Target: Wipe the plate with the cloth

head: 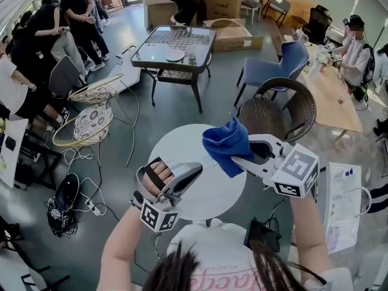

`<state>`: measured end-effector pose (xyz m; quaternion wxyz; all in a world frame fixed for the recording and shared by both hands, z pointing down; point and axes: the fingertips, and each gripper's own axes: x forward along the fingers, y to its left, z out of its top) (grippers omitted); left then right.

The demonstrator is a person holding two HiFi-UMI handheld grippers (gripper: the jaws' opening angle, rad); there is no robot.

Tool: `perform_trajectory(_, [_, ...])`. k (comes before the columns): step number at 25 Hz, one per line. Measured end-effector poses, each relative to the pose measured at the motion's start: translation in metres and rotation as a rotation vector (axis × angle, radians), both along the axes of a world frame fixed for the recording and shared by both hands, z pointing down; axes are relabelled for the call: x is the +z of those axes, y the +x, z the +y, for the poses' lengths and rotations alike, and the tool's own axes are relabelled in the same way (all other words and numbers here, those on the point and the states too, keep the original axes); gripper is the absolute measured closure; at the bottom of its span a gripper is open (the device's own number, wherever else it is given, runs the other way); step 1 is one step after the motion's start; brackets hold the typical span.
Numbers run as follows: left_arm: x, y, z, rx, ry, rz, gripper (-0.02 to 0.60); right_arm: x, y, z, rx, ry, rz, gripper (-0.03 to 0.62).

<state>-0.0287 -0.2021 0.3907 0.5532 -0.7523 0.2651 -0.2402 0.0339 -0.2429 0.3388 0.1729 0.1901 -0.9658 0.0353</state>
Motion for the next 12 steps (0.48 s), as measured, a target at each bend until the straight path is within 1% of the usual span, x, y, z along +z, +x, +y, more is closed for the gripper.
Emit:
perform_trajectory(4, [0.008,0.004,0.005,0.055,0.137,-0.157,0.561,0.004,-0.036,0.001,-0.174,-0.089,0.088,0.461])
perform_trajectory(7, [0.003,0.007,0.014,0.097,0.248,-0.233,0.561,0.021,-0.05,0.005,-0.281,-0.145,0.181,0.461])
perform_trajectory(9, [0.003,0.007,0.019,0.12,0.288,-0.271,0.561,0.032,-0.054,0.006,-0.334,-0.156,0.235,0.461])
perform_trajectory(12, [0.008,0.004,0.021,0.131,0.301,-0.307,0.561,0.044,-0.059,-0.002,-0.363,-0.155,0.276,0.461])
